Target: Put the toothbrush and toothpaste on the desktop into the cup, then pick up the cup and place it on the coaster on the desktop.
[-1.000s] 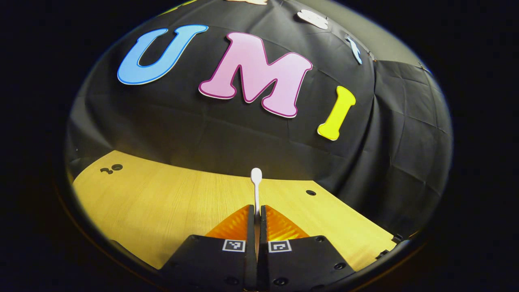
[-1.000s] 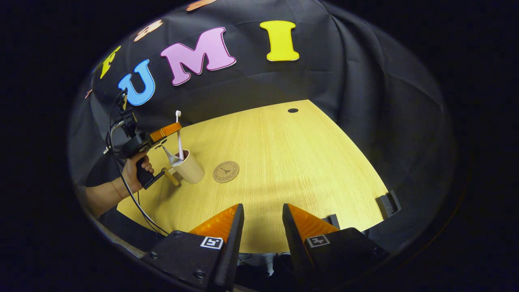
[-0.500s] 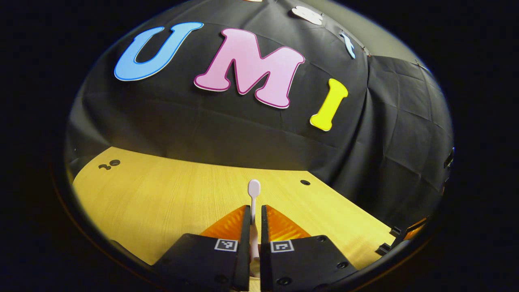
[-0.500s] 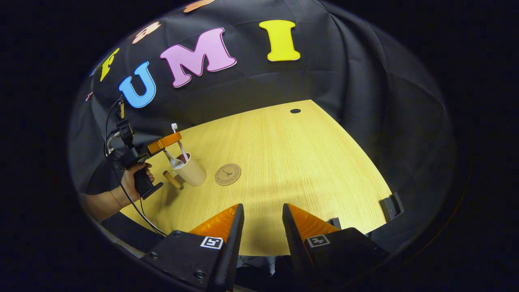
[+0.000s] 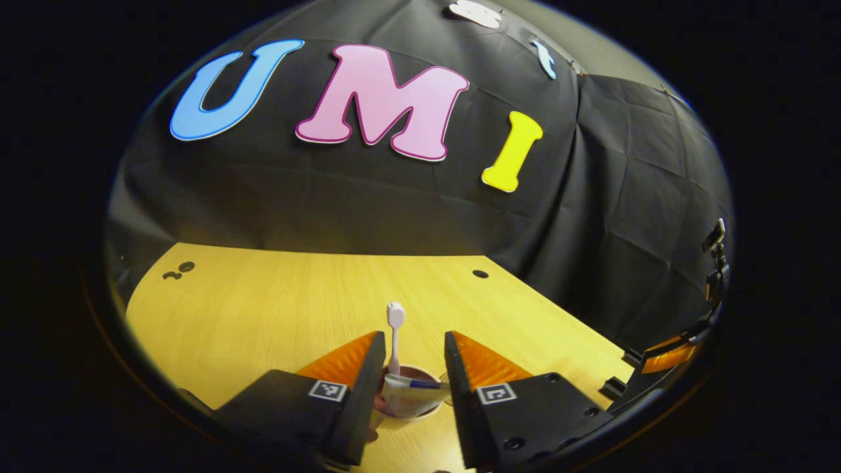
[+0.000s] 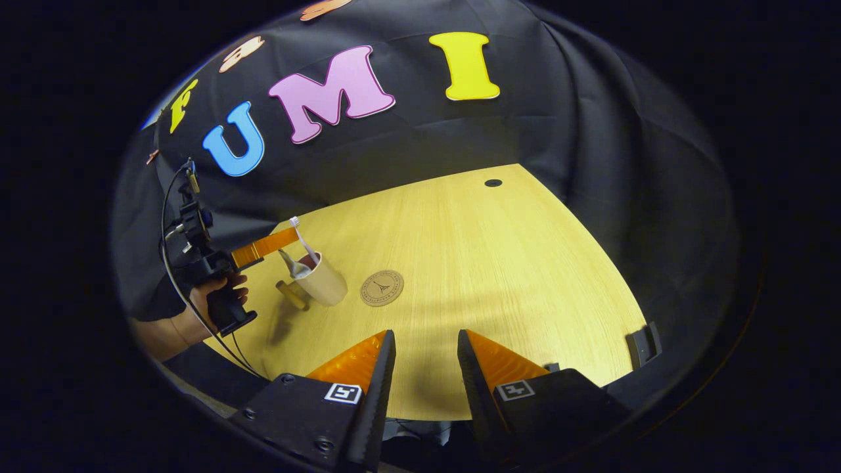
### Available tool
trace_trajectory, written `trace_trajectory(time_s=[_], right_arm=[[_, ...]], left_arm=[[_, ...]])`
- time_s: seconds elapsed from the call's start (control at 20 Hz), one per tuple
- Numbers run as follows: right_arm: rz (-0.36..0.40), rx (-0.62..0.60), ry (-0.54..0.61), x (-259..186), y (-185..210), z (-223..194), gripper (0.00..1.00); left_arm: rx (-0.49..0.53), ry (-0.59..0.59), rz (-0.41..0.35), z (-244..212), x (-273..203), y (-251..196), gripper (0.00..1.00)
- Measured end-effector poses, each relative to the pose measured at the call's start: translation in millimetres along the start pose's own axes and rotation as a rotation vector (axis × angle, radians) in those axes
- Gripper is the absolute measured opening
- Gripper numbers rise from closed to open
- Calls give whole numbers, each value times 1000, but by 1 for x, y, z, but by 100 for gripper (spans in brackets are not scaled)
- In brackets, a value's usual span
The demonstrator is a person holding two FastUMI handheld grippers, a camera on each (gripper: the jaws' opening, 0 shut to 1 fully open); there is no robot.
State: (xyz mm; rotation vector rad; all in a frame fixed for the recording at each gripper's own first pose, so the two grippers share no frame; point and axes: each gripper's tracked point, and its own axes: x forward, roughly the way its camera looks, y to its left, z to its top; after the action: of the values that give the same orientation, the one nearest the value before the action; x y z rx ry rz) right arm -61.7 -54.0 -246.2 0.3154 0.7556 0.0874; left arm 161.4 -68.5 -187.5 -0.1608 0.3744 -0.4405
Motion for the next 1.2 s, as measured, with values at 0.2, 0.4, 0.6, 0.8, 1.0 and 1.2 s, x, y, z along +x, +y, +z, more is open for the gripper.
trace_trajectory(time_s=[0.2,0.4,0.6,0.8,1.0,1.2], right_arm=[[46,2,1,11,13,3,59],[63,10,-3,17,17,6,59],[52,27,-8,18,14,4,59],[22,39,-5,11,6,-3,59],[-10,76,-6,4,-4,-10,59],[-44,97,-11,-4,-17,-13,59]], left_arm=[[33,83,-23,-13,-35,-2,81],[76,194,0,-40,-60,19,88],[150,341,10,-77,-57,40,89],[193,479,-67,-110,-43,38,89],[222,563,-105,-130,-16,38,86],[290,626,-102,-141,6,47,81]])
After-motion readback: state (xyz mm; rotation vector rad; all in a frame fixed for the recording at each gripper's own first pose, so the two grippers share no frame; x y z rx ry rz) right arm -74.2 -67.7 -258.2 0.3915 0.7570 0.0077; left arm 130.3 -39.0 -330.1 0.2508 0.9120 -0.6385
